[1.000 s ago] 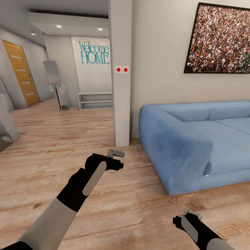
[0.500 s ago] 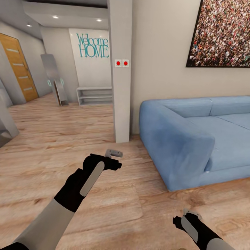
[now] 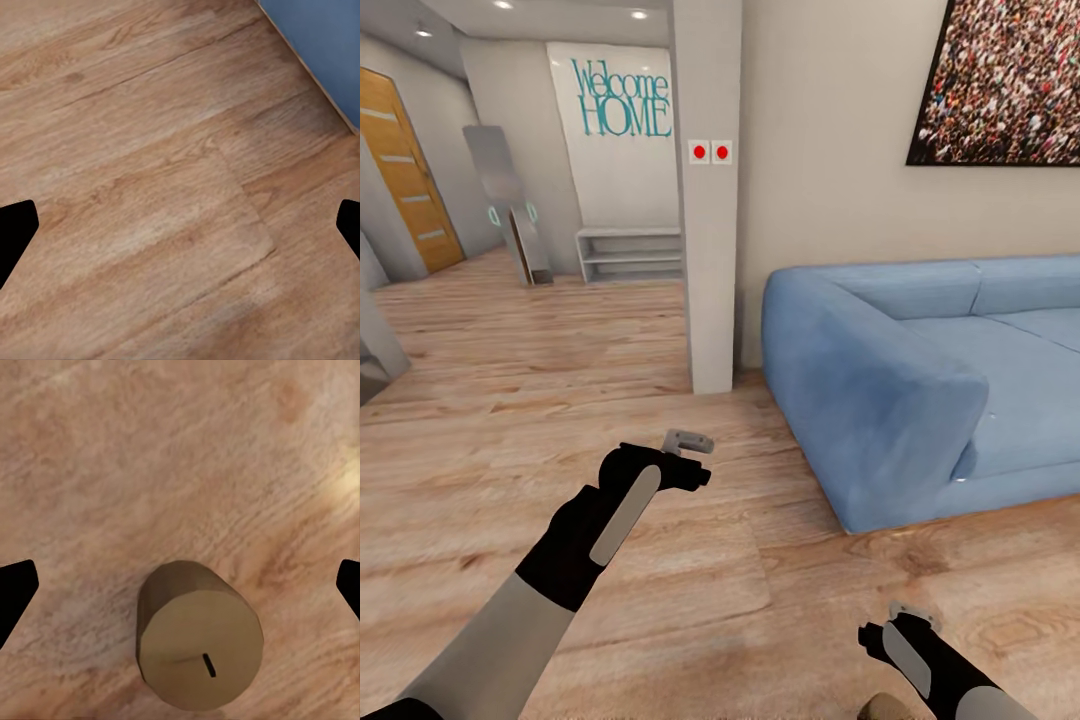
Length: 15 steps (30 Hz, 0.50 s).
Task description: Place each of the two pumpkins and all three candles from the living room inside a cabinet in the living room (use any cabinet), then make sure every cabinet is closed, and position the cauldron so it is next to a table in the living room.
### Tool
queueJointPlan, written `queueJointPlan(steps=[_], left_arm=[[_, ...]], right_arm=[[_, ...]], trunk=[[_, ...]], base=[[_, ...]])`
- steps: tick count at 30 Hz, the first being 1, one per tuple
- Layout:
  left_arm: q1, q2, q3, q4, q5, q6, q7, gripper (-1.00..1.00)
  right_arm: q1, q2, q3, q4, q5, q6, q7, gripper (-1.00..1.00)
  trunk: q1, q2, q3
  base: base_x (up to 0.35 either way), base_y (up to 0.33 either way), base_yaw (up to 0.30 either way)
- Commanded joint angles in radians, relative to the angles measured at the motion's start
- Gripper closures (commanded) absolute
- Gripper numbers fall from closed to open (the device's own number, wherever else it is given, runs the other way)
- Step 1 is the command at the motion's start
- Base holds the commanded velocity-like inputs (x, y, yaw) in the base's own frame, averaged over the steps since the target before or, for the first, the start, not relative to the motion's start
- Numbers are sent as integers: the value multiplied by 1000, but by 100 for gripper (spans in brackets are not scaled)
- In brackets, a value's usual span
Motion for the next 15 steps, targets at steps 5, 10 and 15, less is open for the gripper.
queueJointPlan(steps=[5, 10, 15], left_arm=[[-1, 0, -1, -1, 11, 2, 10, -100], [-1, 0, -1, -1, 11, 2, 10, -100], [-1, 0, -1, -1, 11, 2, 10, -100]], right_arm=[[0, -2, 9, -3, -10, 4, -5, -100], [0, -2, 9, -3, -10, 4, -3, -100], [0, -2, 8, -5, -9, 1, -4, -100]], trunk=[[2, -2, -20], [4, -3, -40], [6, -4, -59]], base=[[0, 0, 0], [0, 0, 0], [0, 0, 0]])
